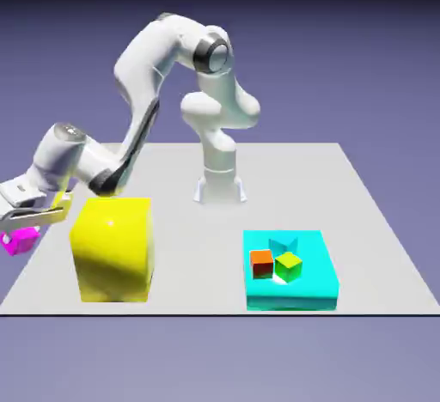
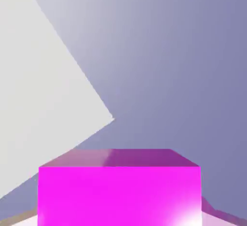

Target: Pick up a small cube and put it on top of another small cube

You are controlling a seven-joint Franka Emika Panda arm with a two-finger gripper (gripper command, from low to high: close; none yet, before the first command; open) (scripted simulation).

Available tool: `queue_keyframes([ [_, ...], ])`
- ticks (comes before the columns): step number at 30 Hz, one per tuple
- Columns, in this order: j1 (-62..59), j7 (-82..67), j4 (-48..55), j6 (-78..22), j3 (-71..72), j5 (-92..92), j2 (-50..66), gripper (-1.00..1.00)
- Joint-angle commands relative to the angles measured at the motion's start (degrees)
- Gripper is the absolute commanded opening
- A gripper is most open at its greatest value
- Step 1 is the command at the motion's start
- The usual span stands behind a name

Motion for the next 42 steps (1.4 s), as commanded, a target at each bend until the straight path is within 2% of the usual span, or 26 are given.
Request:
queue_keyframes([
  [1,0.8,0.2,0.8,-0.3,1.1,0.6,0.1,-1.00],
  [24,11.8,57.5,-10.5,-11.8,42.4,19.9,-18.8,-1.00],
  [42,3.0,101.8,-40.8,-18.6,56.2,23.0,-44.0,-1.00],
])
